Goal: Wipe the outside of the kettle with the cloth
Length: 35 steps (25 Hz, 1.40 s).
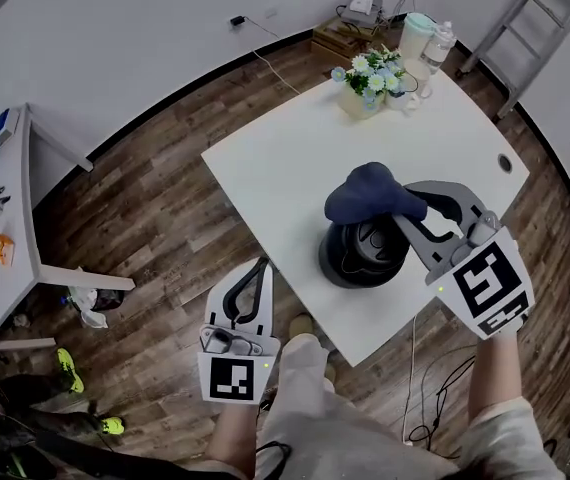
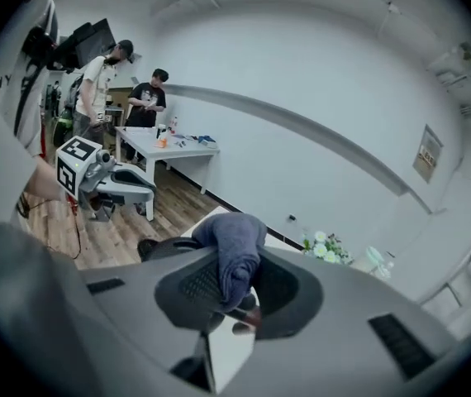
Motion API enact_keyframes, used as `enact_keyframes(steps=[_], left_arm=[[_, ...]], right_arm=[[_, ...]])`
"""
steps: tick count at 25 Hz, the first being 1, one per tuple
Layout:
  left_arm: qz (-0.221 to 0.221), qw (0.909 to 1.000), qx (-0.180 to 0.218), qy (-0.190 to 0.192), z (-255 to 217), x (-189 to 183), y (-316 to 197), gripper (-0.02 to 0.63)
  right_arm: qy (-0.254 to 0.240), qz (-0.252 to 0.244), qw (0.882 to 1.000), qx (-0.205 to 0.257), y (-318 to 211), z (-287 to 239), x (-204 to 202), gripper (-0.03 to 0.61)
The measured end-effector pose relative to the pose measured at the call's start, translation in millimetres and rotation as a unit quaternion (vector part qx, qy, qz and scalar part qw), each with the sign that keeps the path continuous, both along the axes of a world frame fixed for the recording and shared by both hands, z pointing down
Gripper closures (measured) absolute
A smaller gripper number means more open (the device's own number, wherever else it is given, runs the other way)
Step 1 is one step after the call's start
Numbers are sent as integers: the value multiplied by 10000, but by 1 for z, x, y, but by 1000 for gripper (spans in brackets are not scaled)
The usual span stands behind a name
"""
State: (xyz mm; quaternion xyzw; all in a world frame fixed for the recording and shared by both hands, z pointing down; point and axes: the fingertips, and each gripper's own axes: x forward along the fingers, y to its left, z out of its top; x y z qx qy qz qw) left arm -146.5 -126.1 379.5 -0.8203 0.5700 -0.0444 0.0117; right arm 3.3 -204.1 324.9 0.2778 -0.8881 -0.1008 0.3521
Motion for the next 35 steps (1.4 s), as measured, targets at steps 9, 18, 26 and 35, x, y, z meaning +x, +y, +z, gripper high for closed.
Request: enact_keyframes(steps=[9,18,26,35], left_arm=[[350,9994,38,72,-1,32,-1,606],[443,9990,-24,105,0,48,17,606],[429,9989,59,200,-6,56,39,606],[430,9988,108,220,-12,63,60,606]], right_arm=[[208,632,9956,666,4,-6,41,515],[-211,-54,9994,251,64,12,16,515],[-116,-92,9999,65,97,19,33,515],[-214,167,9996,-7,121,23,54,515]])
